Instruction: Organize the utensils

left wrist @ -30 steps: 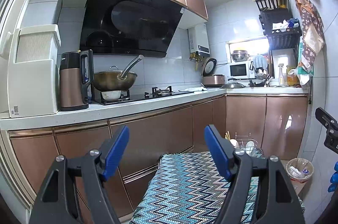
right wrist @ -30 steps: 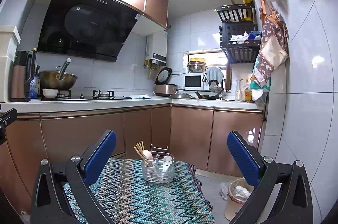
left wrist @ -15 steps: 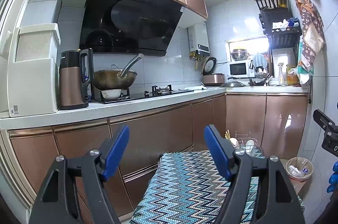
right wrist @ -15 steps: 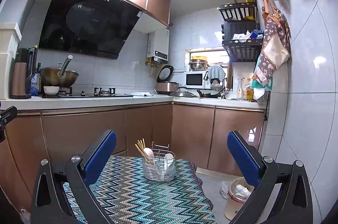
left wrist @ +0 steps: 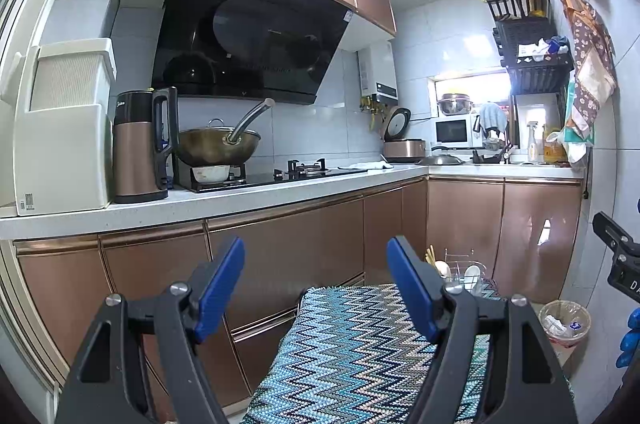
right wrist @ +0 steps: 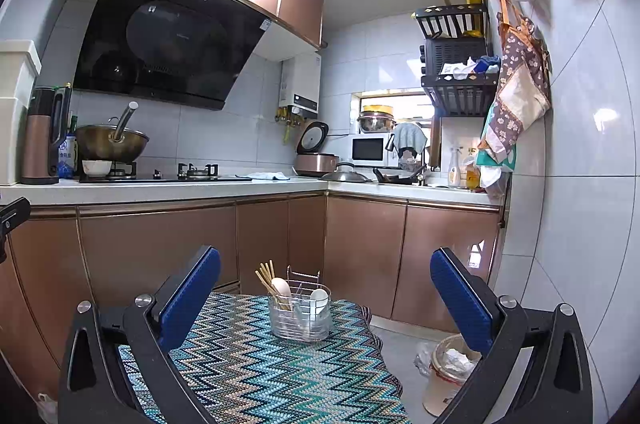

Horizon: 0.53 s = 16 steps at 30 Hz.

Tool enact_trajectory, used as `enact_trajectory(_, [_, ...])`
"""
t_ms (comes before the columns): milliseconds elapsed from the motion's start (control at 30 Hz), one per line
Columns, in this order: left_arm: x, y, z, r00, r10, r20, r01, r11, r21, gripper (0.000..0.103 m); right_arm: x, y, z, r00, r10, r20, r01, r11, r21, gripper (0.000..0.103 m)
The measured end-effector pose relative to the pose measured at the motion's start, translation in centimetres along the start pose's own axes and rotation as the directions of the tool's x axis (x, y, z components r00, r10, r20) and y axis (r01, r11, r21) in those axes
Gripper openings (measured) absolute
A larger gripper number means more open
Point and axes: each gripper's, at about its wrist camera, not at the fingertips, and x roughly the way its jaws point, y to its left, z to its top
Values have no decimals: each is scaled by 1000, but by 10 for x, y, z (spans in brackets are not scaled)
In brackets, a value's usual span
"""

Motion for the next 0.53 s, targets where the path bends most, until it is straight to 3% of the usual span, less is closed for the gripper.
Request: enact_trajectory(533, [1,3,-1,1000,3,-7,-3,1000,-7,72,0,2,0,1000,0,-1,0,1000,0,103])
